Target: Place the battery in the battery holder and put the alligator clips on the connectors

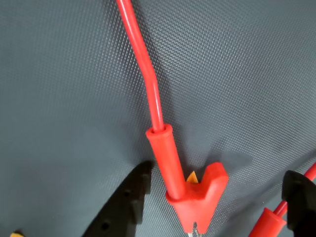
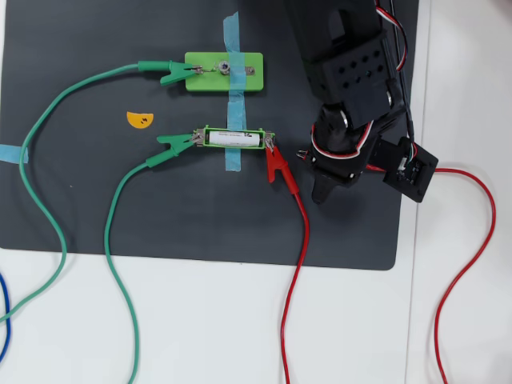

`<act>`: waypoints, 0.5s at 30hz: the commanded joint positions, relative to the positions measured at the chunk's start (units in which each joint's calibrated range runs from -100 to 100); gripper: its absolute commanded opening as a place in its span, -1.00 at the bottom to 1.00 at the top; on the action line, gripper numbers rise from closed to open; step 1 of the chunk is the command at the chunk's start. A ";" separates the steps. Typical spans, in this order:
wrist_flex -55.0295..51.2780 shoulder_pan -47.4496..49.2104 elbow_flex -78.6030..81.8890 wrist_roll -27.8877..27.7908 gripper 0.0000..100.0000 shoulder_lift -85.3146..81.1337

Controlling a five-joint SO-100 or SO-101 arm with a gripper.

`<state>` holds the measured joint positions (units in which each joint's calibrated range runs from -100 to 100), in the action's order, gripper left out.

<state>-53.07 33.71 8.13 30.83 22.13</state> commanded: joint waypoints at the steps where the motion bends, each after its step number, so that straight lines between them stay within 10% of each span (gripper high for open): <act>1: -3.70 -2.16 -0.41 0.29 -0.47 0.20; 15: -5.08 -1.35 -1.20 -0.28 -0.47 0.11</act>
<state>-57.96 32.92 6.97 30.83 22.22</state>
